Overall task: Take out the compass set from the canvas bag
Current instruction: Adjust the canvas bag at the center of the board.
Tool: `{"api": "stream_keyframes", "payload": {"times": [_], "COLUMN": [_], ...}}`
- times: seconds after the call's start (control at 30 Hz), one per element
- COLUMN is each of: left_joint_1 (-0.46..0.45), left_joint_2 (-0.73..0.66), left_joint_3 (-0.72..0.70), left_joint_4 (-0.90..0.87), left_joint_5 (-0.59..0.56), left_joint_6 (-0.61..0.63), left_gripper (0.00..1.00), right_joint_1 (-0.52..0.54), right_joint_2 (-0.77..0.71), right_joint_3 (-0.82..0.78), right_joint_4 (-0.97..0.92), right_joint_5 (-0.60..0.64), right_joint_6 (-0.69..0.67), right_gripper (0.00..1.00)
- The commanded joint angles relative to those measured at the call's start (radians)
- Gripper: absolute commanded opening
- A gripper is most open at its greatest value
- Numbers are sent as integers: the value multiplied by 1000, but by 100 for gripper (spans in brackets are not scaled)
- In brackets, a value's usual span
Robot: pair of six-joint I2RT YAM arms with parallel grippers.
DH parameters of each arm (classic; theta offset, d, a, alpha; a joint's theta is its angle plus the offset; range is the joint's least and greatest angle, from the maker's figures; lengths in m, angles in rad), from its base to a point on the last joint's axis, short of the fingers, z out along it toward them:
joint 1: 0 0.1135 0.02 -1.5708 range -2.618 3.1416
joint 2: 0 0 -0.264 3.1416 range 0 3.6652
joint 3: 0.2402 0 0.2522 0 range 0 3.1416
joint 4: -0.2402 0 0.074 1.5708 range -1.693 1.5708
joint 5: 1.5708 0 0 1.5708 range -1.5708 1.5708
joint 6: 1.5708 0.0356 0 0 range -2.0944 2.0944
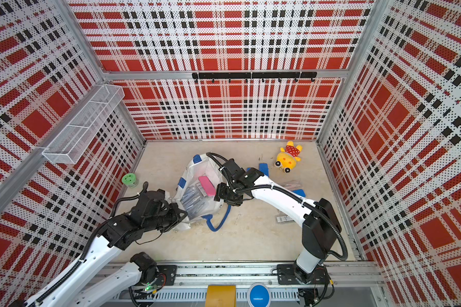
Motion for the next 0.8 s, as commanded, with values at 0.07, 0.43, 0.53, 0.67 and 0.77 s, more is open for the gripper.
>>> {"api": "stream_keyframes", "payload": {"times": [0.07, 0.43, 0.53, 0.67, 0.77], "left_joint_1": [6, 17, 57, 178, 282], "left_joint_2": [32, 17, 71, 204, 333], "left_joint_3": [24, 223, 366, 526, 602], "left_joint_4": [64, -259, -414, -464, -436], "left_joint_5": [38, -150, -256, -261, -176], "left_joint_6": [41, 134, 258, 441, 558], "left_gripper": [6, 56, 64, 73, 74], "right_joint_1": [3, 2, -2, -9, -20], "right_joint_2": [10, 100, 110, 120, 130], "right_joint_3": [-20, 60, 108, 149, 159], "right_joint_4": [110, 184, 135, 106, 84], "right_joint_5": [37, -86, -97, -127, -153], "right_joint_6": [66, 40, 0, -42, -63], "right_gripper": [53, 0, 0, 0, 0]}}
